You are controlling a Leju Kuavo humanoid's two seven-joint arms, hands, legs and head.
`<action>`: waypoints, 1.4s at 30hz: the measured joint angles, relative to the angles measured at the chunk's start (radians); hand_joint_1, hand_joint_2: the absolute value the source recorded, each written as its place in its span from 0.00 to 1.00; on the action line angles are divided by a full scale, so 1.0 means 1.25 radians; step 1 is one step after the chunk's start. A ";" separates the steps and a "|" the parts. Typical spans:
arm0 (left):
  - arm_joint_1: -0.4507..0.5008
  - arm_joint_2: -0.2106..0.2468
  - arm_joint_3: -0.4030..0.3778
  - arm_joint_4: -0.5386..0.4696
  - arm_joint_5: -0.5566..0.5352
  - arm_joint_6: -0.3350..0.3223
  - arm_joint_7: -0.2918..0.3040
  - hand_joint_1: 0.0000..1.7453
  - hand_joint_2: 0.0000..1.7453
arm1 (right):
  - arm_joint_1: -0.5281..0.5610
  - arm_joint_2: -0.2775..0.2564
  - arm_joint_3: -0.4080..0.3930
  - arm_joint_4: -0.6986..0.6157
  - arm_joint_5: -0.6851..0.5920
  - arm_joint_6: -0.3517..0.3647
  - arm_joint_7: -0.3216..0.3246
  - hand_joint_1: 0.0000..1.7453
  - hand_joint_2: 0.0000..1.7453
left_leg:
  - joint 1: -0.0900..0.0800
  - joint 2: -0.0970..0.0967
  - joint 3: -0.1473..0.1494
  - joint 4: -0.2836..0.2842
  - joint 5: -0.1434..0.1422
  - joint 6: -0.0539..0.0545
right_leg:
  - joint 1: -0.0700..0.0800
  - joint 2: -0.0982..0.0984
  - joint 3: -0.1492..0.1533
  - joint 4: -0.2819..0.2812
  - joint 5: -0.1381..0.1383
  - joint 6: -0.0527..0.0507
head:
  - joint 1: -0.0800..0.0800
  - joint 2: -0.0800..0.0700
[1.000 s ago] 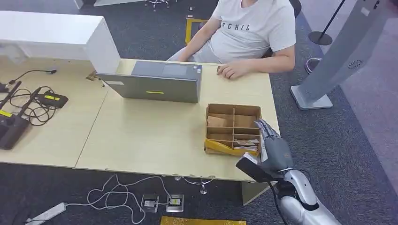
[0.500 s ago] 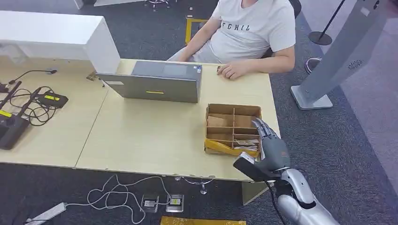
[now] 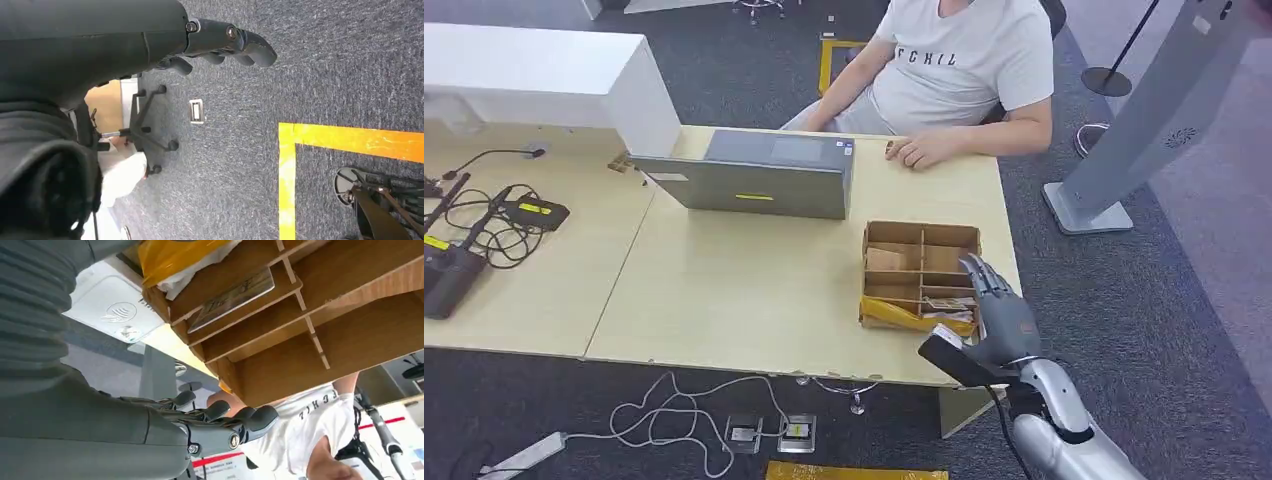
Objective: Pass the card to the sensor for recognition and then transmit it.
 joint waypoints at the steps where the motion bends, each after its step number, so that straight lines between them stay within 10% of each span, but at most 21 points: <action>1: 0.000 0.000 0.000 0.000 0.000 0.000 0.002 0.00 0.00 | 0.000 0.000 0.000 0.000 0.000 0.001 0.000 0.00 1.00 | 0.000 0.000 0.000 0.000 0.000 0.000 | 0.000 0.000 0.000 0.000 0.000 0.000 | 0.000 0.000; 12: 0.000 0.001 0.000 0.000 -0.003 -0.004 0.007 0.00 0.00 | -0.001 0.008 0.000 0.000 -0.010 0.031 0.022 0.03 1.00 | 0.000 0.000 0.000 0.000 0.000 0.000 | 0.000 0.000 0.000 0.000 0.000 0.000 | 0.000 0.000; 14: 0.000 0.001 0.000 0.000 -0.005 -0.006 0.007 0.00 0.00 | 0.000 0.009 0.000 0.000 -0.010 0.032 0.024 0.29 1.00 | 0.000 0.000 0.000 0.000 0.000 0.000 | 0.000 0.000 0.000 0.000 0.000 0.000 | 0.000 0.000; 16: 0.000 0.001 0.000 0.000 -0.006 -0.008 0.007 0.00 0.00 | 0.000 0.009 0.000 0.000 -0.011 0.035 0.027 0.95 1.00 | 0.000 0.000 0.000 0.000 0.000 0.000 | 0.000 0.000 0.000 0.000 0.000 0.000 | 0.000 0.000; 18: 0.000 0.001 0.000 0.000 -0.008 -0.010 0.006 0.00 0.00 | 0.000 0.010 0.000 0.000 -0.011 0.036 0.029 1.00 1.00 | 0.000 0.000 0.000 0.000 0.000 0.000 | 0.000 0.000 0.000 0.000 0.000 0.000 | 0.000 0.000; 42: 0.000 0.008 0.000 0.000 -0.016 -0.019 -0.003 0.00 0.00 | 0.023 0.011 -0.003 -0.022 -0.003 0.062 0.058 1.00 1.00 | 0.000 0.000 0.001 0.000 0.000 0.000 | 0.000 0.000 0.000 0.000 0.000 0.000 | 0.000 0.000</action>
